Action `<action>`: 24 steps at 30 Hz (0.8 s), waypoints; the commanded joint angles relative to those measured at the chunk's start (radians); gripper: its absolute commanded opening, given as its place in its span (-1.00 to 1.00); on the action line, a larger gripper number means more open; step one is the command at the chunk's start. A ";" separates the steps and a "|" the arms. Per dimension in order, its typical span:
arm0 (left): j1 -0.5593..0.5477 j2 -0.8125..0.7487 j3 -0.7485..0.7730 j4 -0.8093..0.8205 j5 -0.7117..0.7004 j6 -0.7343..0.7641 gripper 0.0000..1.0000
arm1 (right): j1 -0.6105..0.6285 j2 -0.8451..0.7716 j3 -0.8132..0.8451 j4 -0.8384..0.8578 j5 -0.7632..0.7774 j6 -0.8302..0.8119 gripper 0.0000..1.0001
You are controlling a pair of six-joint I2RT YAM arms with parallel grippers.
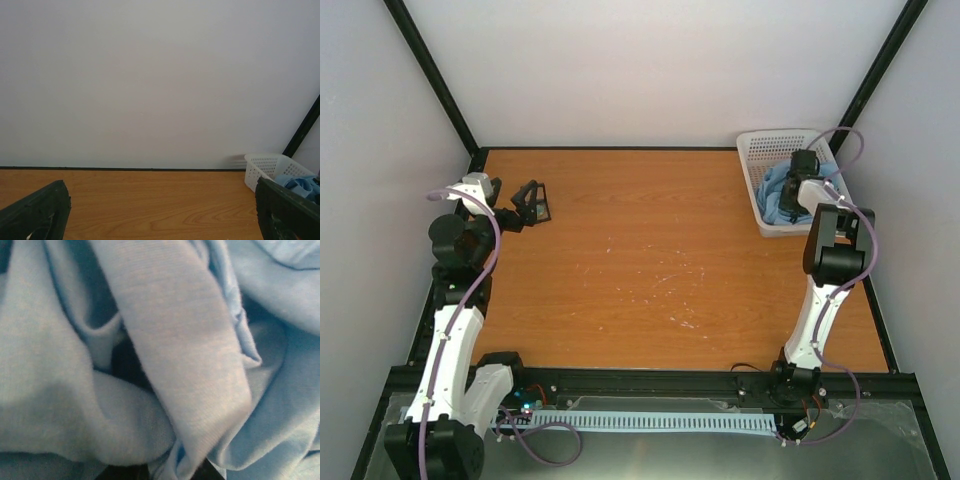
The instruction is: Pin the brooch onto the clothing
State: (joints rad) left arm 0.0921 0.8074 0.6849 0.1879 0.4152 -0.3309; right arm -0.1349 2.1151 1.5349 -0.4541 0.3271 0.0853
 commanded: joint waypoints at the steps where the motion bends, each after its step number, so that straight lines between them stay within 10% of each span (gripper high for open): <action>1: -0.014 0.011 0.007 0.044 0.003 0.006 0.99 | -0.116 0.028 0.059 -0.036 0.032 -0.003 -0.95; 11: -0.022 0.015 0.005 0.047 0.009 0.005 0.99 | -0.088 -0.098 0.186 -0.069 -0.086 -0.050 -0.95; 24: -0.023 0.017 0.005 0.047 0.006 0.004 1.00 | 0.223 -0.446 0.416 -0.093 0.232 -0.119 -0.95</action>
State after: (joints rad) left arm 0.0765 0.8272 0.6830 0.1955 0.4156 -0.3309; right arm -0.0280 1.8038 1.8465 -0.5941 0.4511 0.0269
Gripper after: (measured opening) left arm 0.997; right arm 0.070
